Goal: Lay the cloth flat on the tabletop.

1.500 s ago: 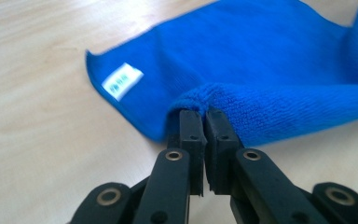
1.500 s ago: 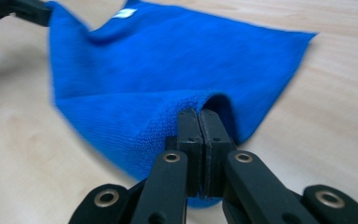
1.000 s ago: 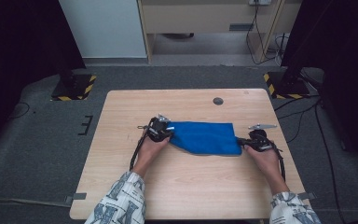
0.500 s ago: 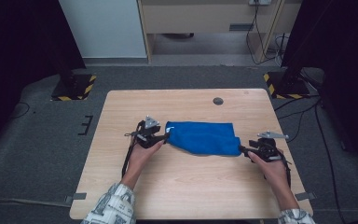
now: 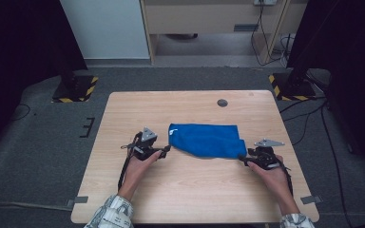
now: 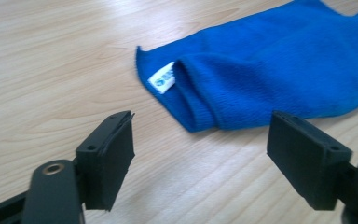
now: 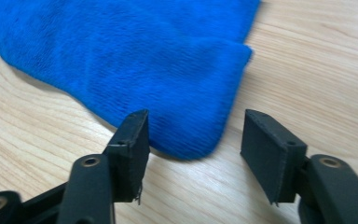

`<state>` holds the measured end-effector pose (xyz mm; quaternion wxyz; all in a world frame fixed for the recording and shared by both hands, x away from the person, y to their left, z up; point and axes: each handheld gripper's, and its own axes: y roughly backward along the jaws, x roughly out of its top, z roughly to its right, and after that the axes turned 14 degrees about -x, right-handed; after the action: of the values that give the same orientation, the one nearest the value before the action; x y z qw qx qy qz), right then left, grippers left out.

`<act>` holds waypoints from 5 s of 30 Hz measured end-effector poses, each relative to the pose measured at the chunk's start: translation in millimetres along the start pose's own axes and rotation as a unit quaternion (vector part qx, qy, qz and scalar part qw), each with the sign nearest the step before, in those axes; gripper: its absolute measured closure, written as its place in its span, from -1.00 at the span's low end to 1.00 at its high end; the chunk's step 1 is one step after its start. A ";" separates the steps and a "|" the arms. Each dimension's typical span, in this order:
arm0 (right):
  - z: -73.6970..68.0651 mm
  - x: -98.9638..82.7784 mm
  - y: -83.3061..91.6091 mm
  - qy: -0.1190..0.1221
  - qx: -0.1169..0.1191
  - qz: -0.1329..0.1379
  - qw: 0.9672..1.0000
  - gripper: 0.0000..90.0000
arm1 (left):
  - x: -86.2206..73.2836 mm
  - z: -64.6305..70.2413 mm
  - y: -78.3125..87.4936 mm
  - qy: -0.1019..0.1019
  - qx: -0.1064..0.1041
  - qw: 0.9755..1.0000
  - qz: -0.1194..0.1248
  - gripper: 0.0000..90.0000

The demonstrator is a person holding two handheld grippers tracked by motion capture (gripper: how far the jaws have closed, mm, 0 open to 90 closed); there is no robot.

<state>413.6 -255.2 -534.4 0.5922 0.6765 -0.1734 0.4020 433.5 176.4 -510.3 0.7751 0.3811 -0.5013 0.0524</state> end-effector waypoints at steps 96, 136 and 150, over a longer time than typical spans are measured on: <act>-8.6 -1.5 21.4 -0.001 0.011 0.029 1.000 0.86 | 9.9 21.4 -47.4 -0.028 -0.046 0.998 -0.037 0.88; -38.3 -42.9 102.3 0.061 0.047 -0.013 0.997 0.84 | -30.3 92.0 13.0 -0.039 -0.076 0.986 -0.141 0.92; -41.3 -46.5 112.0 0.066 0.028 -0.017 0.997 0.25 | -34.9 92.1 32.0 -0.023 -0.036 0.990 -0.131 0.30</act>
<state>291.4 -254.3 -496.2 0.5903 0.6675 -0.1111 0.4401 333.6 150.1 -502.6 0.7769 0.4167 -0.4658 -0.0766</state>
